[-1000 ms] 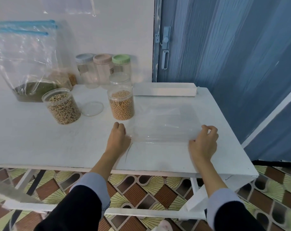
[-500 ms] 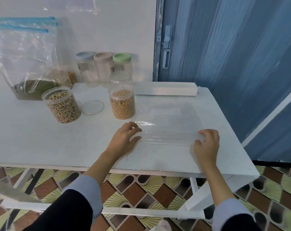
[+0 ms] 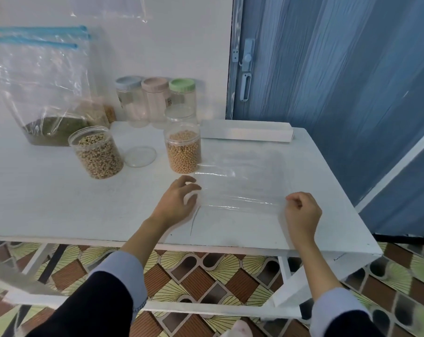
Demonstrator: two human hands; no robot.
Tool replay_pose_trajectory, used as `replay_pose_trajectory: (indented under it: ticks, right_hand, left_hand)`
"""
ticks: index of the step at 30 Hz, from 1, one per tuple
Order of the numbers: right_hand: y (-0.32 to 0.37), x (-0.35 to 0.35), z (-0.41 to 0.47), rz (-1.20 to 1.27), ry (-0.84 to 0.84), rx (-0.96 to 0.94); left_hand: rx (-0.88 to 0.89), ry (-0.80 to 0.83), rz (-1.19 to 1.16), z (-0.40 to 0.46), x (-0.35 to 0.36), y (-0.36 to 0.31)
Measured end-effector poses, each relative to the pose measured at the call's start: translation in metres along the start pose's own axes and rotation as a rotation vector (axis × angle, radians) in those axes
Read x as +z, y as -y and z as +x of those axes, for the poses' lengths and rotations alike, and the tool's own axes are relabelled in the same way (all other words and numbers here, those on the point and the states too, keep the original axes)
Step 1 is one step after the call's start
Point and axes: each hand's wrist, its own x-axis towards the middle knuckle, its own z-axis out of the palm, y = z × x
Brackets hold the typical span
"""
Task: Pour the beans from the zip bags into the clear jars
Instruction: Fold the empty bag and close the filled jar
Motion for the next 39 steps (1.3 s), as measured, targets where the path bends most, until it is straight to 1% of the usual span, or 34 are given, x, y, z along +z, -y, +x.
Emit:
replay_pose_trajectory:
  ticks: [2,4,7,8,10,12,15,19,24,28,29,31,32,33,34,35,36,37,38,39]
  right_hand:
    - [0.001,0.000,0.001,0.046,-0.023,0.057]
    - [0.001,0.001,0.000,0.060,-0.027,0.108]
    - [0.004,0.003,-0.002,0.012,-0.015,0.156]
    - [0.004,0.003,-0.001,-0.005,-0.021,0.177]
    - [0.004,0.004,0.003,-0.009,-0.025,0.239]
    - [0.006,0.004,0.006,-0.021,0.016,0.293]
    - [0.009,0.004,0.008,-0.138,0.090,0.260]
    - [0.009,0.002,0.009,-0.252,0.119,0.196]
    - [0.002,-0.005,0.017,-0.294,0.139,0.131]
    - [0.003,-0.001,0.023,-0.286,0.199,0.163]
    - [0.005,-0.001,0.024,-0.309,0.228,0.185]
    - [0.010,0.001,0.025,-0.478,0.253,0.194]
    - [0.014,0.003,0.025,-0.574,0.225,0.155]
    - [0.017,0.006,0.026,-0.610,0.188,0.088]
    - [0.021,0.013,0.027,-0.583,0.168,0.008]
    - [0.025,0.022,0.028,-0.538,0.186,-0.071]
    - [0.028,0.033,0.031,-0.511,0.236,-0.140]
    - [0.030,0.044,0.033,-0.523,0.311,-0.188]
    - [0.031,0.055,0.035,-0.575,0.397,-0.205]
    - [0.030,0.063,0.036,-0.651,0.480,-0.192]
  left_hand:
    - [-0.207,-0.068,-0.088,0.008,0.003,-0.007]
    - [-0.410,-0.112,-0.128,0.017,0.007,-0.014]
    - [-0.637,-0.055,-0.196,0.023,0.011,-0.018]
    - [-0.673,-0.022,-0.200,0.025,0.011,-0.018]
    - [-0.689,0.035,-0.166,0.029,0.011,-0.018]
    - [-0.706,0.059,-0.149,0.033,0.010,-0.019]
    - [-0.731,0.067,-0.168,0.035,0.007,-0.017]
    - [-0.717,0.124,-0.149,0.031,0.005,-0.013]
    - [-0.682,0.179,-0.105,0.030,0.005,-0.014]
    - [-0.710,0.250,-0.079,0.037,-0.001,-0.018]
    - [-0.725,0.281,-0.064,0.040,-0.003,-0.019]
    - [-0.727,0.342,0.039,0.045,-0.006,-0.023]
    - [-0.697,0.327,0.133,0.048,-0.006,-0.026]
    - [-0.644,0.266,0.219,0.051,-0.004,-0.030]
    - [-0.569,0.171,0.260,0.056,0.000,-0.033]
    - [-0.471,0.075,0.254,0.061,0.006,-0.038]
    - [-0.352,0.017,0.228,0.066,0.015,-0.042]
    - [-0.233,0.035,0.233,0.071,0.024,-0.045]
    - [-0.142,0.107,0.273,0.074,0.035,-0.046]
    - [-0.096,0.206,0.331,0.074,0.045,-0.044]
